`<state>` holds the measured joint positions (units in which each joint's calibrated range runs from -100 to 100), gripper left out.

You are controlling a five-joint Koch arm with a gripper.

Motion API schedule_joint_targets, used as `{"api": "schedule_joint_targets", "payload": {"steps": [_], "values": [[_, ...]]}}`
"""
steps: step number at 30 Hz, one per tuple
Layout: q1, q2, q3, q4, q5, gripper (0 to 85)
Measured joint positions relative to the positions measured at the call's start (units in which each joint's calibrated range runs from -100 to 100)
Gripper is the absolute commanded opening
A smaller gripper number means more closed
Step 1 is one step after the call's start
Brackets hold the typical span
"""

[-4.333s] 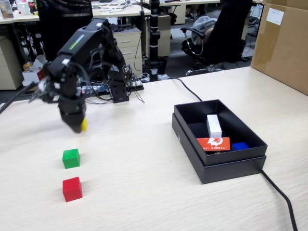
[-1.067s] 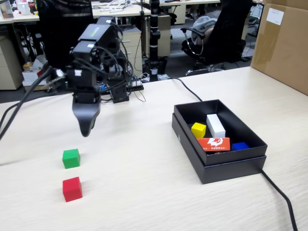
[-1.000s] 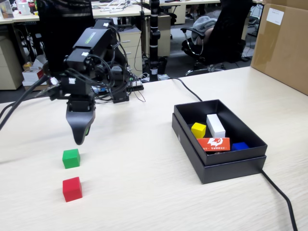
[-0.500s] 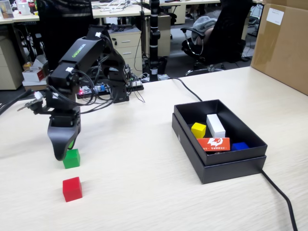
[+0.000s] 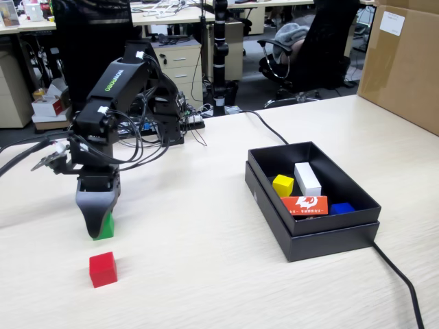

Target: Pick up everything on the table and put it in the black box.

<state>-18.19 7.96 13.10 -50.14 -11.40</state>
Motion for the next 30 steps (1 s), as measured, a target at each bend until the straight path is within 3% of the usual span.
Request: {"api": "schedule_joint_targets", "payload": {"steps": [4,8,13,20,28,29,30], "values": [[0.34,1.94,1.92,0.0,0.0,16.0],[0.34,2.85,2.37,-0.08,0.0,0.9],[0.44,2.2,2.46,-2.56,0.0,0.9],[3.86,-12.56,2.01,-19.9,2.34,0.8],[16.31,-34.05,-1.55,-25.94,9.96,0.8],[21.34,-38.58,-1.19,-26.09,12.75,0.8],[23.39,-39.09,0.0,-26.17,13.87,0.8]]}}
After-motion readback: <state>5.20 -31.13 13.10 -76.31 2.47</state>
